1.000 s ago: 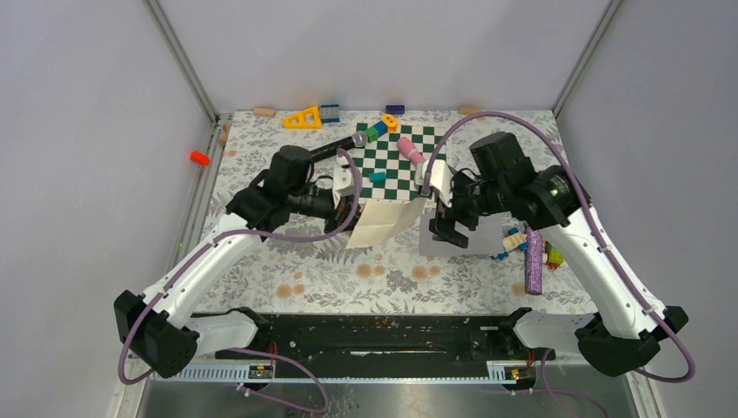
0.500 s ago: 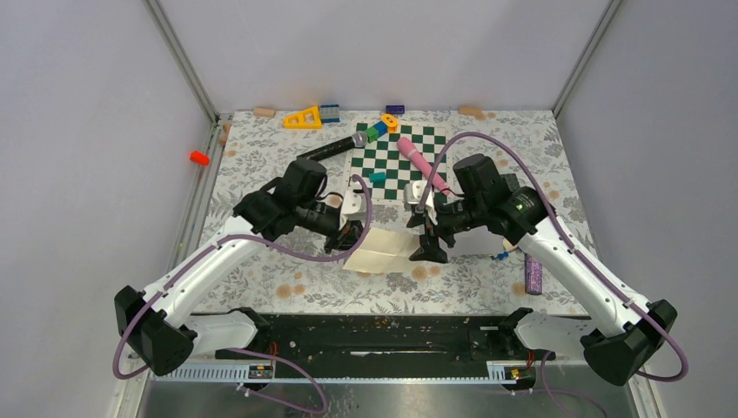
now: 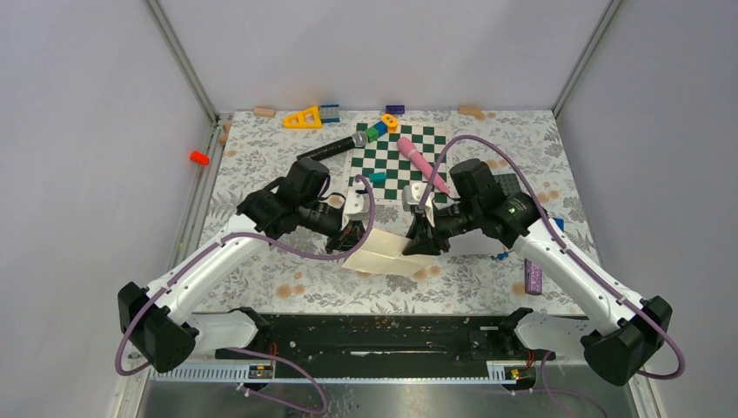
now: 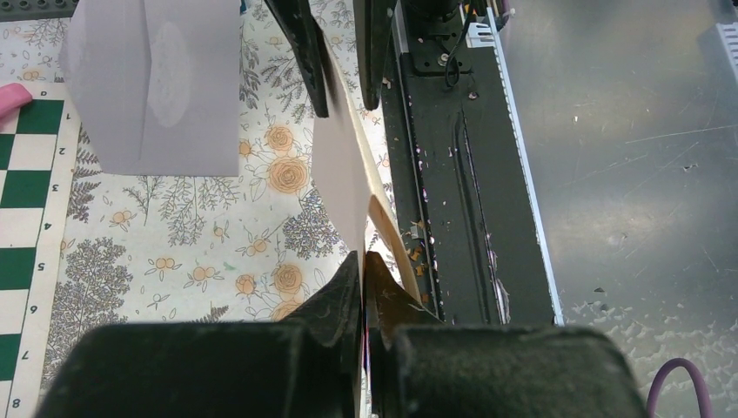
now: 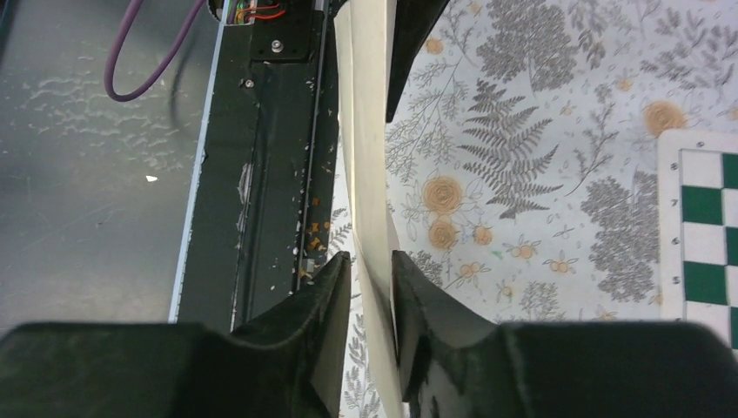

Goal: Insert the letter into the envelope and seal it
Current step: Fold the letter.

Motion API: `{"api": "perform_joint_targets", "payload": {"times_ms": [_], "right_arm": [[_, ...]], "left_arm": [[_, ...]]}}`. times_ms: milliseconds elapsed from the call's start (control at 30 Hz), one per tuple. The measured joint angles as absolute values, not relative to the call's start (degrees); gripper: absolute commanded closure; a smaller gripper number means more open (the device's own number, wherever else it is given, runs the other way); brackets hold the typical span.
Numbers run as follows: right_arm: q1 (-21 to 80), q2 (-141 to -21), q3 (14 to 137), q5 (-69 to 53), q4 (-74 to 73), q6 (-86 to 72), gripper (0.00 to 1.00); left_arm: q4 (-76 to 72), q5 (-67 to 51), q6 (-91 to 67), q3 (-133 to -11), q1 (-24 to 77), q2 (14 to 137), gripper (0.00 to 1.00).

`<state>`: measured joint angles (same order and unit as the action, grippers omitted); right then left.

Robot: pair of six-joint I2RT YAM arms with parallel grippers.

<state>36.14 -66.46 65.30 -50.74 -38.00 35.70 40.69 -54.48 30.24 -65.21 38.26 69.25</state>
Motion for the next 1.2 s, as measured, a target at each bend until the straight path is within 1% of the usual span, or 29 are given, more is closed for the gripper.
{"api": "perform_joint_targets", "payload": {"times_ms": [100, 133, 167, 200, 233, 267, 300, 333, 367, 400, 433, 467, 533, 600, 733, 867, 933, 1100, 1200], "right_arm": [[36.1, -66.3, 63.9, -50.8, -38.0, 35.7, 0.77], [36.1, -66.3, 63.7, -50.8, -38.0, 35.7, 0.82], [36.1, -66.2, 63.6, -50.7, -38.0, 35.6, 0.88], [36.1, -66.0, 63.6, -50.7, -38.0, 35.7, 0.97], [36.1, -65.9, 63.6, -50.7, -38.0, 35.7, 1.00], [36.1, -65.7, 63.6, -50.7, -37.9, 35.6, 1.00], [36.1, -65.6, 63.6, -50.7, -37.9, 35.7, 1.00], [36.1, -65.6, 63.6, -50.7, -37.9, 35.6, 1.00], [36.1, -65.5, 63.6, -50.7, -37.9, 35.5, 1.00], [36.1, -65.5, 63.6, -50.7, -37.9, 35.5, 1.00], [36.1, -65.5, 63.6, -50.7, -37.9, 35.5, 1.00], [36.1, -65.5, 63.6, -50.7, -37.9, 35.5, 1.00], [36.1, -65.5, 63.6, -50.7, -37.9, 35.5, 1.00], [36.1, -65.5, 63.5, -50.7, -37.9, 35.5, 1.00], [35.9, -65.2, 63.3, -50.7, -37.8, 35.5, 1.00], [35.7, -64.9, 62.6, -50.6, -37.1, 35.4, 1.00], [35.5, -64.9, 62.4, -50.5, -36.5, 34.9, 1.00], [35.4, -64.9, 62.2, -50.4, -35.0, 33.4, 1.00], [35.1, -64.9, 61.9, -50.3, -33.9, 32.6, 1.00]], "left_arm": [[40.7, -54.5, 30.2, -65.2, 38.3, 69.2, 1.00], [40.7, -54.5, 30.2, -65.2, 38.3, 69.2, 1.00], [40.7, -54.5, 30.2, -65.2, 38.3, 69.2, 1.00], [40.7, -54.5, 30.2, -65.2, 38.3, 69.1, 1.00], [40.7, -54.5, 30.2, -65.2, 38.3, 69.1, 1.00], [40.7, -54.5, 30.2, -65.2, 38.3, 69.1, 0.95], [40.6, -54.5, 30.2, -65.2, 38.3, 69.1, 0.89], [40.6, -54.5, 30.2, -65.2, 38.3, 69.1, 0.79], [40.6, -54.4, 30.3, -65.2, 38.3, 69.1, 0.64], [40.7, -54.2, 30.3, -65.2, 38.3, 69.1, 0.51], [40.7, -53.9, 30.1, -65.2, 38.3, 69.1, 0.41], [40.8, -53.4, 30.0, -65.2, 38.3, 69.1, 0.34], [40.8, -52.2, 30.0, -65.2, 38.3, 69.1, 0.23], [40.7, -50.5, 29.9, -65.2, 38.2, 68.7, 0.19], [40.5, -49.0, 29.1, -65.6, 35.9, 66.1, 0.15], [40.9, -49.3, 28.2, -70.7, 30.9, 64.6, 0.07], [41.1, -50.0, 28.0, -73.8, 30.2, 64.6, 0.02], [40.9, -53.5, 26.5, -78.4, 31.5, 66.1, 0.02], [40.5, -53.6, 24.9, -78.7, 34.1, 69.3, 0.05]]}}
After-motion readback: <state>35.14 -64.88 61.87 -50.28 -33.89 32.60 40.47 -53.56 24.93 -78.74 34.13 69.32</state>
